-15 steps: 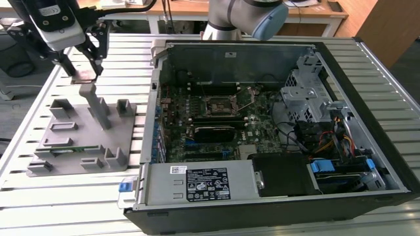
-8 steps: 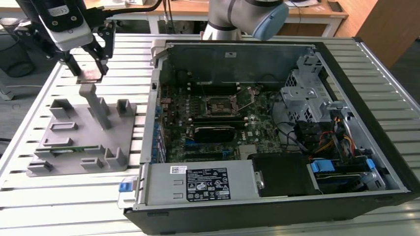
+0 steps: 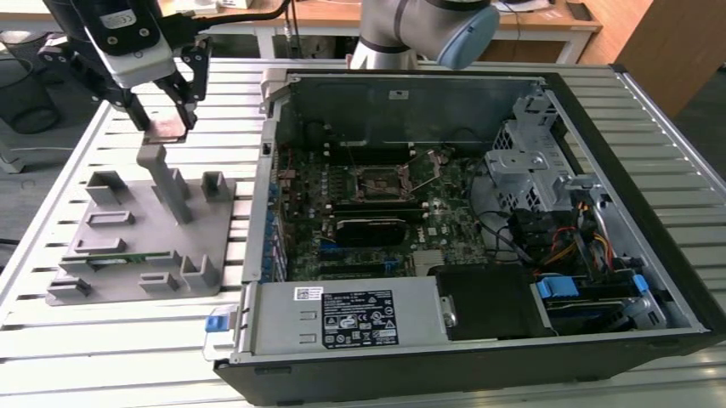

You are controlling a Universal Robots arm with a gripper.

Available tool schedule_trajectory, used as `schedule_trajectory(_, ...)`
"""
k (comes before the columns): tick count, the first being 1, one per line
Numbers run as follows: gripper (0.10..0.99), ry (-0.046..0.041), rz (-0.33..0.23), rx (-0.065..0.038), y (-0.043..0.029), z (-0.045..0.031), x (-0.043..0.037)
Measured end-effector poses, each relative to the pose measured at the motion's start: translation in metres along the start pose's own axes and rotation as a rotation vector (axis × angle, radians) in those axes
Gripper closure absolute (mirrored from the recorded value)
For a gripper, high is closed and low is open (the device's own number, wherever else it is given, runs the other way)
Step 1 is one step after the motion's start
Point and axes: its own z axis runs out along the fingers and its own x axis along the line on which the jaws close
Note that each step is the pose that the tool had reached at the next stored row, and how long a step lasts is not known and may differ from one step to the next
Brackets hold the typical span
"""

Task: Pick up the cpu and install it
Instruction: 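Pick up the cpu and move it towards the insertion slot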

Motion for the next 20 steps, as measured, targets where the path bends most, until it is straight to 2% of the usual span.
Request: schedule_trajectory(20, 0.561, -0.0001, 0.0, -0.006, -0.0008, -0.0004, -0.0276)
